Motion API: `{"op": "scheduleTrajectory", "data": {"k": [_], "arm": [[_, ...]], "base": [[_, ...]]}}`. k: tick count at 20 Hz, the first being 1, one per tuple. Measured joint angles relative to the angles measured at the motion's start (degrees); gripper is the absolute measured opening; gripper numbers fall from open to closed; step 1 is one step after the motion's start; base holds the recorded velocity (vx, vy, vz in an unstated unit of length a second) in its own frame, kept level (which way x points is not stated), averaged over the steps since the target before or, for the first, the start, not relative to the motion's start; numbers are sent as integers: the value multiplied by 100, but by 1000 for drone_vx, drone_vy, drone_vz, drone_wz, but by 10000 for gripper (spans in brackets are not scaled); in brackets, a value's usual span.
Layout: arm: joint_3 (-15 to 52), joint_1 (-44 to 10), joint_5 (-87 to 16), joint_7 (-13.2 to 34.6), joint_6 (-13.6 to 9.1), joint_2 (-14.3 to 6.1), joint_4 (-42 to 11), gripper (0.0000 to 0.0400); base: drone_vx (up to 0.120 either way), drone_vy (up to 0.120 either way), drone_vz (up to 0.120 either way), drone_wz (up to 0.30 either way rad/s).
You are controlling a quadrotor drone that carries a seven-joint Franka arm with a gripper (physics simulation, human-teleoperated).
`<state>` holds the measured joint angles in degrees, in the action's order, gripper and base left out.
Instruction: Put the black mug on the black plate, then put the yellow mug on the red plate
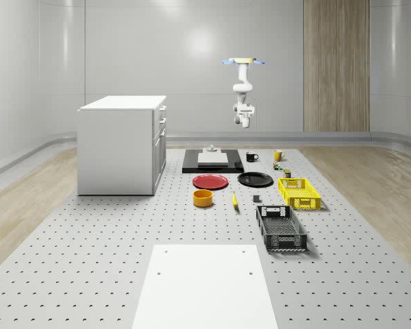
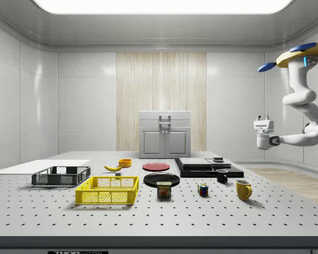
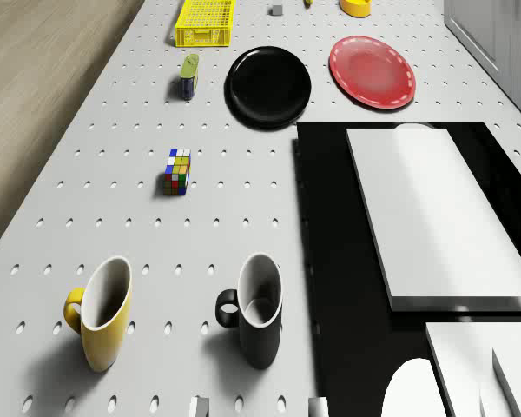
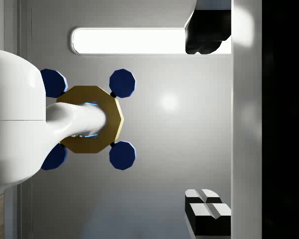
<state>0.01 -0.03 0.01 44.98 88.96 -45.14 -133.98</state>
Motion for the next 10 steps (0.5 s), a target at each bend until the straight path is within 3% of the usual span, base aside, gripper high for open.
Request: {"op": "scheduleTrajectory", "data": {"k": [5,10], "arm": [[7,-13,5,-8,-480,106,609,400],[13,-23,9,-12,-832,306,1183,400]], "base": [[0,0,0,0],[120,0,0,0]]}}
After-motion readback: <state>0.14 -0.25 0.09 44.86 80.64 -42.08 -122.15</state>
